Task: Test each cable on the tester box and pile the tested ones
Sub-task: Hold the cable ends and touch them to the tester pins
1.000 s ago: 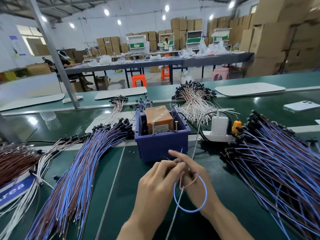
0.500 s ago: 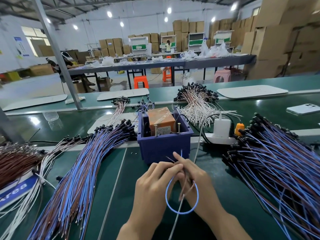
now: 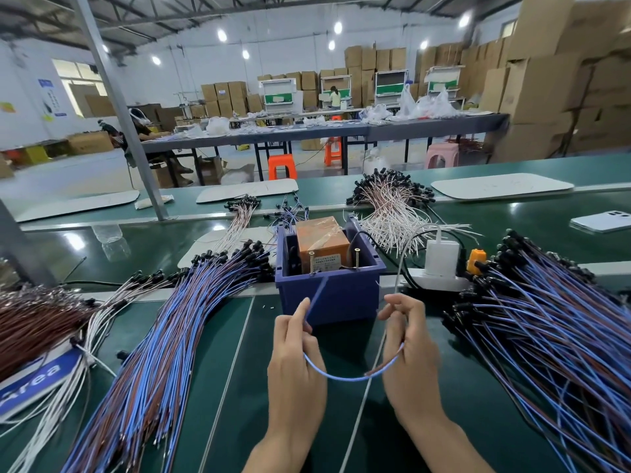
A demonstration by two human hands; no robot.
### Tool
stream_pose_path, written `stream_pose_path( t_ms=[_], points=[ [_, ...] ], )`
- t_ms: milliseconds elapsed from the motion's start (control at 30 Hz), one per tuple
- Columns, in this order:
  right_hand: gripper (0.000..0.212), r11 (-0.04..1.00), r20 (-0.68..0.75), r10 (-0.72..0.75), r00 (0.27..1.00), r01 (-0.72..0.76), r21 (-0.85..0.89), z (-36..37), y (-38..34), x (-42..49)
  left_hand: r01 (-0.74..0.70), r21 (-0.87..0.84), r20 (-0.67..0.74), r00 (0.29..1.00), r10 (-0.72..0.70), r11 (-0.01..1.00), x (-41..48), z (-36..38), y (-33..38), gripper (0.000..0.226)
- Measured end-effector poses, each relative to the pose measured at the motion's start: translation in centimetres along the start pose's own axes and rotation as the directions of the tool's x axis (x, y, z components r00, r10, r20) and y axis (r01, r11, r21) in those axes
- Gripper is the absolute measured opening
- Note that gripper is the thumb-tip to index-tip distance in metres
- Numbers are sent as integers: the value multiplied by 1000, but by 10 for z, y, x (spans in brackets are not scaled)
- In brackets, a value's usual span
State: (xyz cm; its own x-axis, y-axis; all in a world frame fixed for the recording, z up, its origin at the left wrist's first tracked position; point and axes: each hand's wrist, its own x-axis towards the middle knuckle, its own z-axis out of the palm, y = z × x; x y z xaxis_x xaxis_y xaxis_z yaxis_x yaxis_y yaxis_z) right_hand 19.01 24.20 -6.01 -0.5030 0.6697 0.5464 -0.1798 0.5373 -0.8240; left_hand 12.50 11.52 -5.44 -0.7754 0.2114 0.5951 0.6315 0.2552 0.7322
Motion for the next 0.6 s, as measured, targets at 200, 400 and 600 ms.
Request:
stream_pose_path(
  t_ms=[200,400,600],
  points=[
    [15,993,-125,-56,991,42,-112,23,-2,16,236,-175,-142,955,-261,956,21,5,-7,23],
    [29,992,-146,-97,985,84,-89,27,0,23,300,-234,-132,933,-336,925,35,6,-17,40],
    [24,994,-141,-96,985,87,-66,26,3,23,240,-244,-116,955,-274,939,33,6,-13,38]
  ],
)
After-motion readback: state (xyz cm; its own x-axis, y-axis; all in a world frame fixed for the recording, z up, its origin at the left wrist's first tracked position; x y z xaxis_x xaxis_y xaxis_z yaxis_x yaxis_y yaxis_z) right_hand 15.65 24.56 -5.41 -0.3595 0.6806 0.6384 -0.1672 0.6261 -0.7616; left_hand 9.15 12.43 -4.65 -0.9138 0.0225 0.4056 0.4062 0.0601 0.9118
